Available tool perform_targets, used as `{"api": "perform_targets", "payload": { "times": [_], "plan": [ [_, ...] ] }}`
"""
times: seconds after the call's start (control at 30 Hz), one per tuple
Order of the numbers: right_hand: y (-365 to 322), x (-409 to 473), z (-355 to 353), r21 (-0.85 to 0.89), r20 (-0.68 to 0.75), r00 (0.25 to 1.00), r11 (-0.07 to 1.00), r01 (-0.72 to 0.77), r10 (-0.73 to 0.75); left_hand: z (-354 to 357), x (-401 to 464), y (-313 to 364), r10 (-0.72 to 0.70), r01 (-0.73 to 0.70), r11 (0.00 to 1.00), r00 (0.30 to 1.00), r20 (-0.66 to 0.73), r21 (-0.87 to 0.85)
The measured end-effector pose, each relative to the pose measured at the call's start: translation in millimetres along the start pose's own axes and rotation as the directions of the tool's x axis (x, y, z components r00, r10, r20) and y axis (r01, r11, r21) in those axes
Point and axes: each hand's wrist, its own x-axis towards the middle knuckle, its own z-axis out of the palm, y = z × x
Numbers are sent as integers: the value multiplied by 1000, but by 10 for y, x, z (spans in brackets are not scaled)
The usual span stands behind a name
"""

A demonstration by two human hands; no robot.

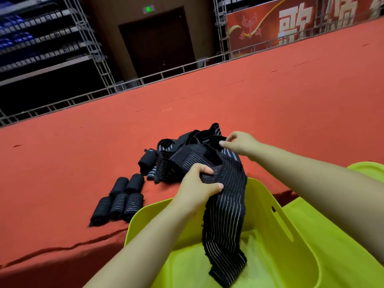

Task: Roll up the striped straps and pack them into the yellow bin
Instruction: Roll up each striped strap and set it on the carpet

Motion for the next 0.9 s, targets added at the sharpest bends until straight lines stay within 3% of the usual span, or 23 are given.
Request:
{"api": "perform_targets", "payload": {
  "times": [0.07, 0.17, 0.23, 0.33, 0.43, 0.53, 0.63, 0.7, 0.9],
  "plan": [
    [-145, 158, 141, -111, 52, 997, 992, 60, -55, 56, 6, 2, 41, -42, 999, 999, 23, 35],
    [-206, 300, 286, -356, 165, 986, 932, 67, -8, 81, 20, -11, 67, -70, 994, 997, 41, 81],
    [-147, 343, 292, -384, 162, 986, 923, 27, 38, 52, 32, -53, 57, -60, 995, 998, 39, 77],
    [121, 498, 257, -64, 149, 976, 987, -148, 156, -8, 39, -131, 14, -15, 999, 1000, 26, 50],
    [344, 513, 177, 206, 233, 943, 935, -288, 239, -15, 60, -199, -32, 31, 998, 999, 10, 48],
    [482, 476, 143, 200, 333, 901, 913, -356, 278, 9, 44, -190, -62, 62, 998, 998, 0, 20],
    [552, 319, 118, 104, 482, 810, 895, -433, 335, 29, 9, -161, -39, 39, 999, 999, 5, 31],
    [568, 215, 104, 141, 548, 772, 873, -467, 324, 39, -14, -139, -26, 26, 999, 1000, 7, 46],
    [622, 191, 87, 384, 440, 817, 744, -547, 373, 67, -57, -42, 0, 3, 997, 999, -32, 77]
  ]
}}
